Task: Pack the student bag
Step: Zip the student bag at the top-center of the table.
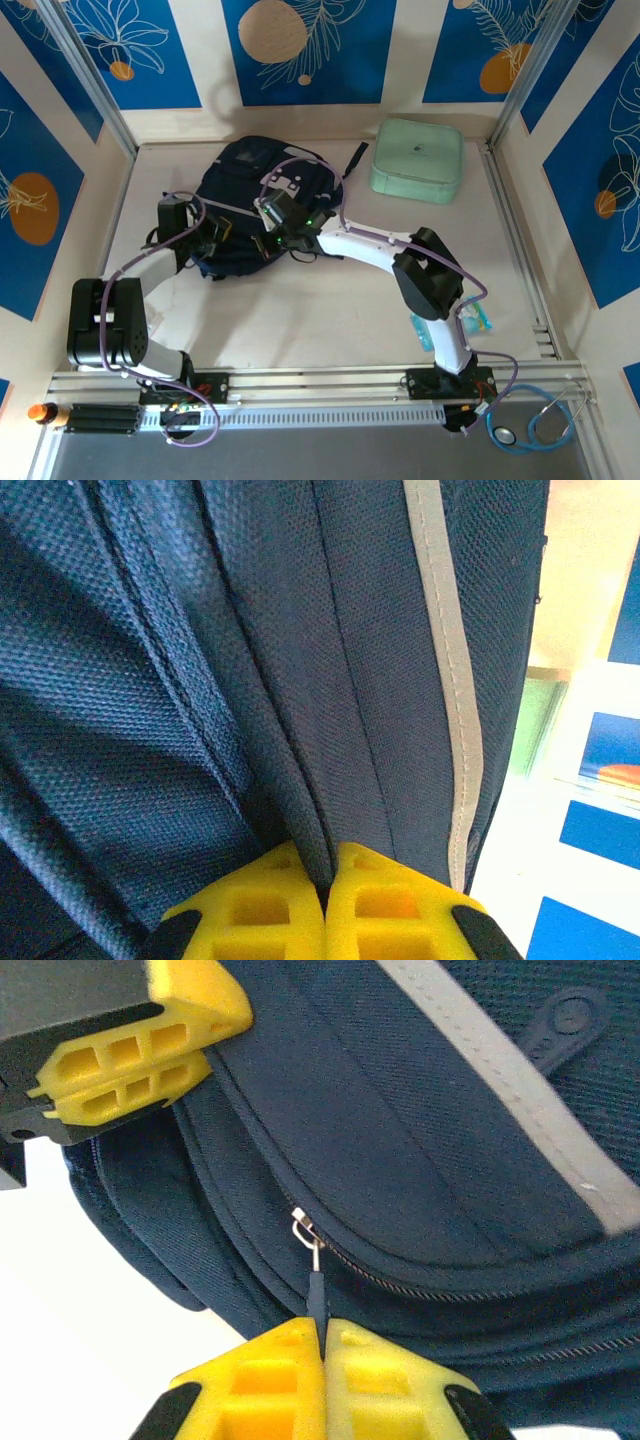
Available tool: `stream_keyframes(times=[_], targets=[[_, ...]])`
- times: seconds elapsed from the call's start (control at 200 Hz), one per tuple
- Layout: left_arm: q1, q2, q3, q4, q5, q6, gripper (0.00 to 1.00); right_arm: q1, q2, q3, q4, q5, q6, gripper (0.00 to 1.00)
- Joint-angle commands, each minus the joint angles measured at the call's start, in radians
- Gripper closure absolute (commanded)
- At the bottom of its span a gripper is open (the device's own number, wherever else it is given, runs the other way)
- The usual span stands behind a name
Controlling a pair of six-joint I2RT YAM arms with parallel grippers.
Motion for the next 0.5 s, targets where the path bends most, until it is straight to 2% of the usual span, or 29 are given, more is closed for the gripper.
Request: stream_keyframes(times=[0.0, 0.19, 0.495], targets=[[-0.003, -0.012, 0.040, 0.037, 0.004, 0.038, 1.00, 0.004, -0.057, -0.032, -0.066, 0.186, 0.005, 1.00], [-0.002, -0.024, 0.044, 0.000, 0.003, 0.061, 1.00, -0.014, -0.073, -0.060, -0.095, 0.361, 0.013, 1.00], [-0.003, -0.031, 0.035, -0.021, 0.014, 0.072, 1.00, -0.053, -0.038, -0.005, -0.132, 0.493, 0.034, 1.00]])
